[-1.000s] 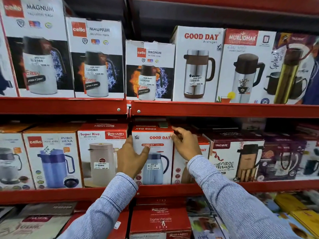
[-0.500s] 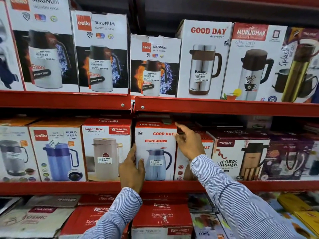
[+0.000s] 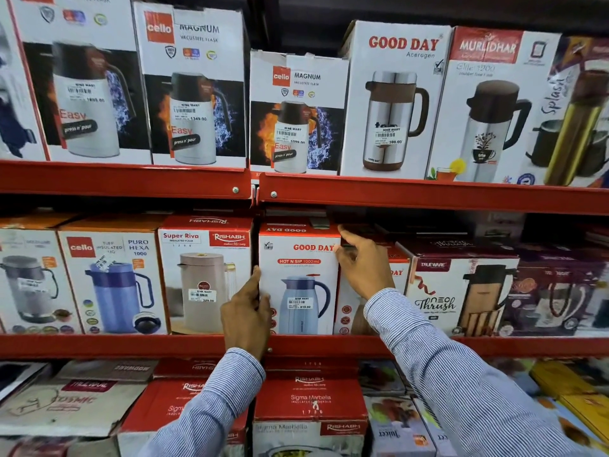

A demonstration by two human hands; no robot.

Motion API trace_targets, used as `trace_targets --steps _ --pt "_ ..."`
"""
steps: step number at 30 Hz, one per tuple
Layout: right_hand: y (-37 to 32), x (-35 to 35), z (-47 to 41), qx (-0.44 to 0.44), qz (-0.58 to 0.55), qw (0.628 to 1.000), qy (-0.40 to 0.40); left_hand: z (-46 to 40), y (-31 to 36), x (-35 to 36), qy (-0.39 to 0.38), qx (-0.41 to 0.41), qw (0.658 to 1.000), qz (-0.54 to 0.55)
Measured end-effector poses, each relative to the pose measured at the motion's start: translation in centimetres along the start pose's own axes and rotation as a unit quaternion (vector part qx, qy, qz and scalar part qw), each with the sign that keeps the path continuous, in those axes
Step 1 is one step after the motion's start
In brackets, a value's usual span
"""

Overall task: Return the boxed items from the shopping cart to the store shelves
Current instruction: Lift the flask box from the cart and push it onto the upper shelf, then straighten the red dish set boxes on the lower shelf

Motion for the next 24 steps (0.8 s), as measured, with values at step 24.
trace_targets --steps 24 --pt "16.5 5.7 23.4 0.284 0.019 0.948 -0.143 14.8 -11.1 -0.5 -0.188 -0.138 0.958 -0.167"
Point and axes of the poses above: each hand's wrist, its own z-axis away from the middle knuckle, its own x-axis out of the palm, y = z × x, the point moved 6 cm from there along -z, towards the middle knuckle, and after that the axes turned 2 degrees about -x, right-handed, at the moved point
